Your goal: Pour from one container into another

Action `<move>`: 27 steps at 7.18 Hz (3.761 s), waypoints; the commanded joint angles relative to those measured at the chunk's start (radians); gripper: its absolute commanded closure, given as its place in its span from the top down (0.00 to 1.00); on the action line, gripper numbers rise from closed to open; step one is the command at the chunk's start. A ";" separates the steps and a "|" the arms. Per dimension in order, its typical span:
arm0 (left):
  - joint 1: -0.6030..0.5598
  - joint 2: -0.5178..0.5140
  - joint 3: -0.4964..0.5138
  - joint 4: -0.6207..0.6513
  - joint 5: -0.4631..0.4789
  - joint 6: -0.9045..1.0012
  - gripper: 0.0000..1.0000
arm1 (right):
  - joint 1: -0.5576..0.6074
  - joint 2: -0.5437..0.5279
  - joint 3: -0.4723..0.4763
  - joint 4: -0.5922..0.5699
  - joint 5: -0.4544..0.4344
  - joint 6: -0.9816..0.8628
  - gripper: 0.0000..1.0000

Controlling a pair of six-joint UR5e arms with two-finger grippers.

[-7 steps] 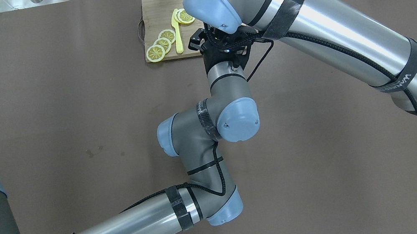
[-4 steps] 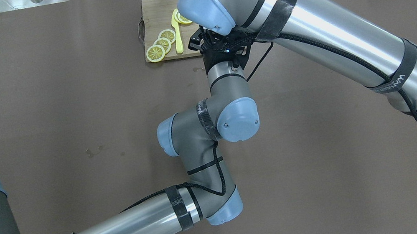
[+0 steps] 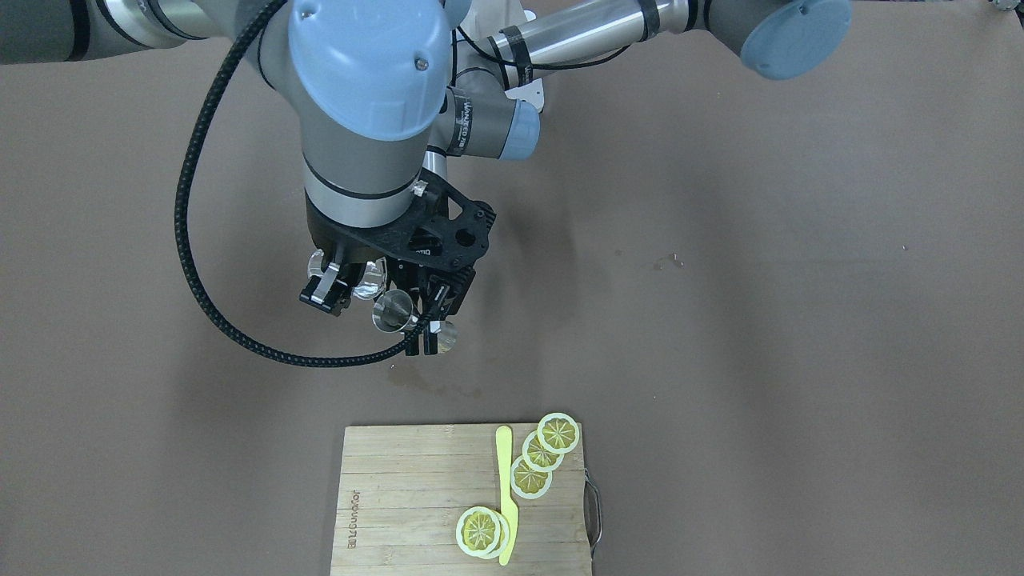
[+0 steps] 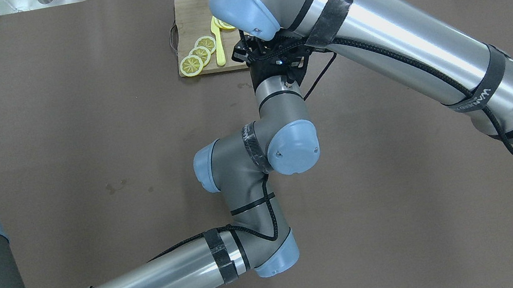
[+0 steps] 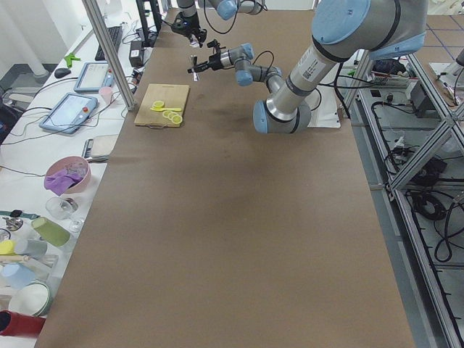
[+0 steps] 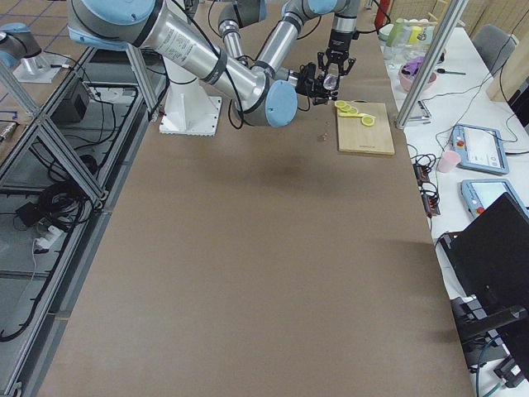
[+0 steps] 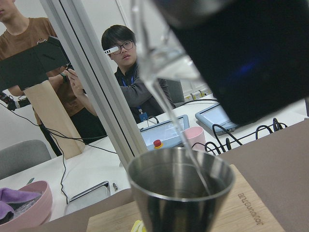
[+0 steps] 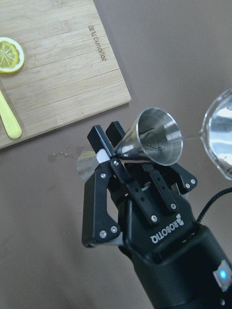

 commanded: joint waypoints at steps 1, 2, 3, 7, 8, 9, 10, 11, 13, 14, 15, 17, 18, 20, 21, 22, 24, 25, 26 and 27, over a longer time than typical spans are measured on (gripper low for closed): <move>0.000 0.000 0.000 -0.001 0.000 0.000 0.00 | 0.000 0.009 -0.006 0.000 -0.001 -0.003 0.00; 0.000 0.000 0.000 -0.001 0.000 0.000 0.00 | 0.003 0.004 -0.004 0.000 -0.001 -0.006 0.00; -0.001 0.000 0.000 -0.001 0.000 0.000 0.00 | 0.020 -0.017 0.014 0.026 0.002 -0.006 0.00; -0.001 0.000 -0.011 -0.033 -0.023 0.000 0.00 | 0.106 -0.196 0.222 0.190 0.075 0.063 0.00; -0.001 0.000 -0.011 -0.054 -0.028 -0.002 0.00 | 0.110 -0.292 0.338 0.205 0.075 0.097 0.00; -0.001 0.003 -0.014 -0.074 -0.029 -0.002 0.00 | 0.116 -0.384 0.435 0.245 0.078 0.100 0.00; -0.009 0.006 -0.029 -0.077 -0.064 -0.002 0.00 | 0.132 -0.458 0.497 0.271 0.106 0.100 0.00; -0.014 0.011 -0.049 -0.079 -0.074 -0.002 0.00 | 0.164 -0.526 0.508 0.355 0.138 0.114 0.00; -0.029 0.028 -0.083 -0.096 -0.121 -0.002 0.00 | 0.210 -0.673 0.508 0.574 0.178 0.176 0.00; -0.031 0.044 -0.115 -0.097 -0.123 -0.006 0.00 | 0.221 -0.745 0.505 0.686 0.181 0.227 0.00; -0.032 0.069 -0.150 -0.106 -0.124 -0.009 0.00 | 0.219 -0.819 0.499 0.845 0.177 0.321 0.00; -0.041 0.145 -0.228 -0.149 -0.156 -0.003 0.00 | 0.221 -0.932 0.439 1.137 0.171 0.437 0.00; -0.046 0.190 -0.276 -0.157 -0.182 -0.002 0.00 | 0.221 -0.991 0.401 1.293 0.160 0.503 0.00; -0.058 0.294 -0.400 -0.159 -0.222 -0.002 0.00 | 0.221 -1.065 0.303 1.548 0.157 0.560 0.00; -0.072 0.351 -0.457 -0.160 -0.245 -0.003 0.00 | 0.221 -1.079 0.242 1.669 0.157 0.604 0.00; -0.078 0.420 -0.522 -0.162 -0.253 -0.012 0.00 | 0.219 -1.076 0.173 1.771 0.138 0.624 0.00; -0.095 0.559 -0.589 -0.258 -0.281 -0.014 0.00 | 0.184 -1.057 0.048 1.963 0.074 0.704 0.00; -0.110 0.615 -0.589 -0.331 -0.284 -0.014 0.00 | 0.131 -1.044 0.027 2.018 0.002 0.744 0.00; -0.123 0.676 -0.589 -0.397 -0.299 -0.014 0.00 | 0.070 -1.027 0.019 2.034 -0.061 0.794 0.00; -0.144 0.745 -0.589 -0.475 -0.342 -0.014 0.00 | 0.048 -1.002 -0.003 2.055 -0.082 0.799 0.00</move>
